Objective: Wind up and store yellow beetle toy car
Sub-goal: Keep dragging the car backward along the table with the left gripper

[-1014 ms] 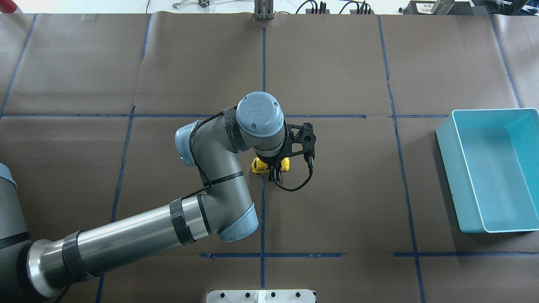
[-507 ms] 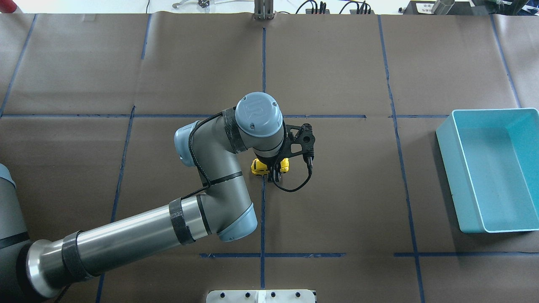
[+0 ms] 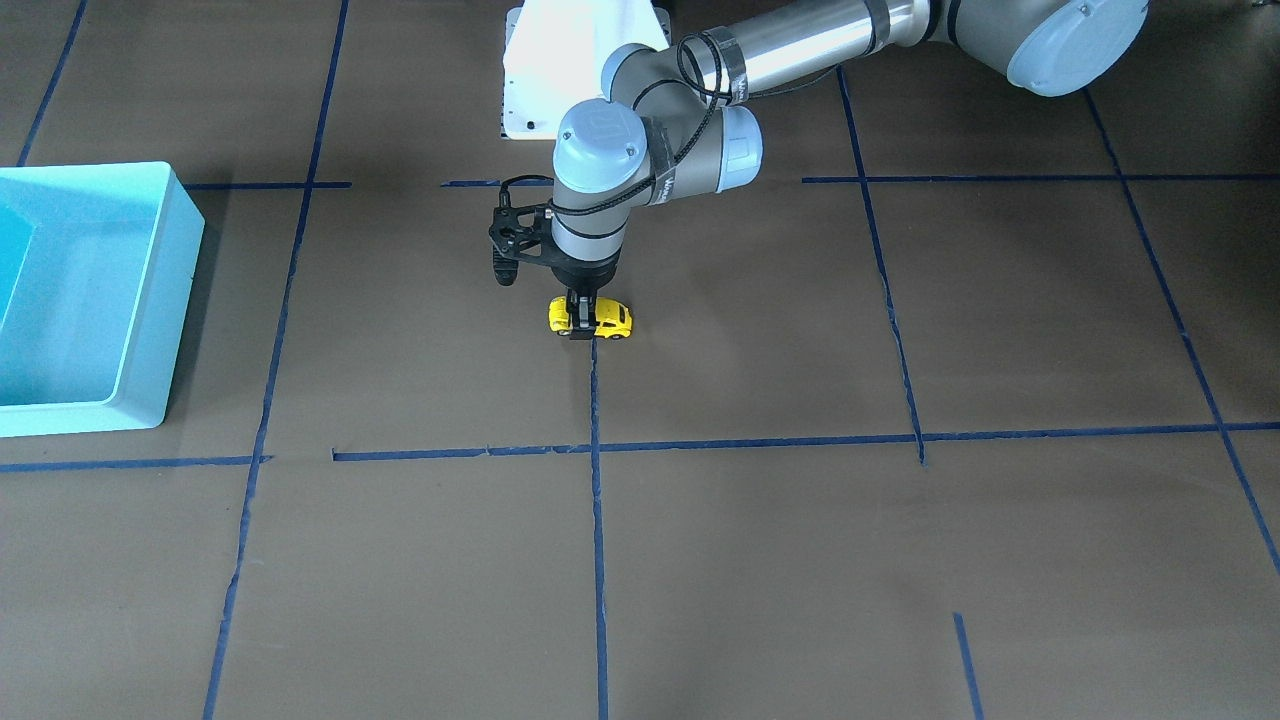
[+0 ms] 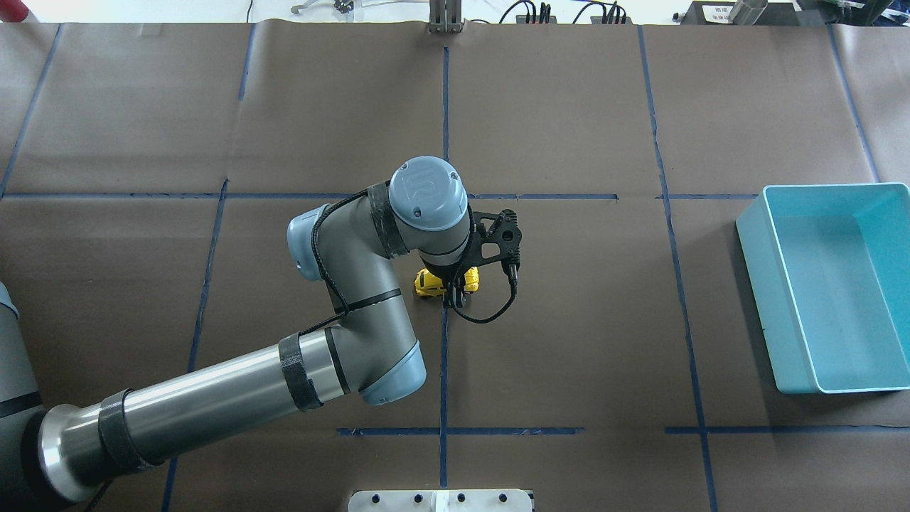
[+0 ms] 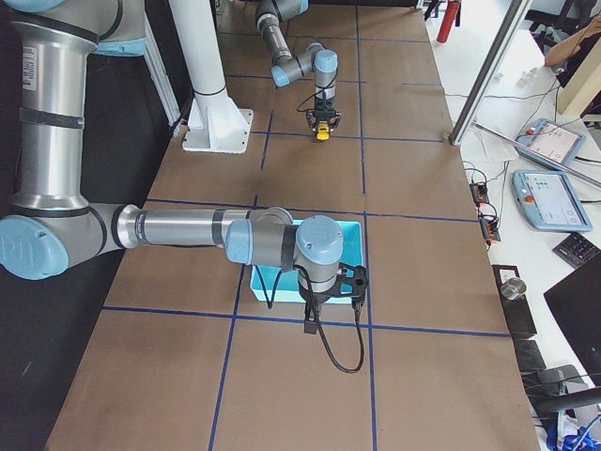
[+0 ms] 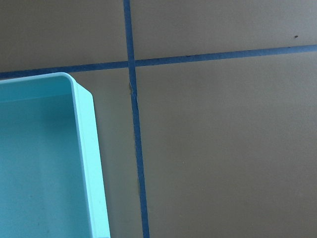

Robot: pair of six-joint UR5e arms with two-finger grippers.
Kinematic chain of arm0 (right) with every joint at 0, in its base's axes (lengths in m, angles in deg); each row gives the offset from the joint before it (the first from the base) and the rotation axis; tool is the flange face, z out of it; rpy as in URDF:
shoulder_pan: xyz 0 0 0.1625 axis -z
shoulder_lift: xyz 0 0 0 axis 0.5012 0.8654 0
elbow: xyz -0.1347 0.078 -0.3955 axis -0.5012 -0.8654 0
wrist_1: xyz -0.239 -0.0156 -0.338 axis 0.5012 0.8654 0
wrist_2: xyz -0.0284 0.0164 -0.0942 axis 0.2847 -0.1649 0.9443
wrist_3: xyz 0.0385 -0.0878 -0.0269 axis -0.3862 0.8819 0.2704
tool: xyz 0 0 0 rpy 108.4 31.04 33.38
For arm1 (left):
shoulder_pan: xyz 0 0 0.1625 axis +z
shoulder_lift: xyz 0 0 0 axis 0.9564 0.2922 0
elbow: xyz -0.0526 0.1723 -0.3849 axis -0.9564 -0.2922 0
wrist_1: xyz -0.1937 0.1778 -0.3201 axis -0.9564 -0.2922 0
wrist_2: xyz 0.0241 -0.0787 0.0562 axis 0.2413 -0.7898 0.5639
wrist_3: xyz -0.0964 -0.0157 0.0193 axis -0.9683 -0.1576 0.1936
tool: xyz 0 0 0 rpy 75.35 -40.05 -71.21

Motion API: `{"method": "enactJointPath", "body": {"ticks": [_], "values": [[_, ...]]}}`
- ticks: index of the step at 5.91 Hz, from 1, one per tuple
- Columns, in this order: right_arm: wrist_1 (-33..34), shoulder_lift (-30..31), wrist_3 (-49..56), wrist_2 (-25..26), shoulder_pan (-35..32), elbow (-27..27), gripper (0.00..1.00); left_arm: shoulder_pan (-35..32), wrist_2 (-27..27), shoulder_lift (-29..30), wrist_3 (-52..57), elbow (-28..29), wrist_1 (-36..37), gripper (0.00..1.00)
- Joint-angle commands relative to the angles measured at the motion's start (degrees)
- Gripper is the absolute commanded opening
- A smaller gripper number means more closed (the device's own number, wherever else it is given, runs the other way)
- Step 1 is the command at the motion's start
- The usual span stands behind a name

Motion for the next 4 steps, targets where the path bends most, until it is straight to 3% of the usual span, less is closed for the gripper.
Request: {"method": "enactJointPath", "body": {"ticks": [1,4], "values": [[0.0,0.0,0.0,0.1,0.1,0.0,1.0,-0.3,-0.2,-0.6,0.0,-0.2,-0.7,0.0],[0.0,0.0,0.0,0.0,0.1,0.0,1.0,-1.0,-1.8,-1.8,0.0,-0.2,-1.4,0.0]]}}
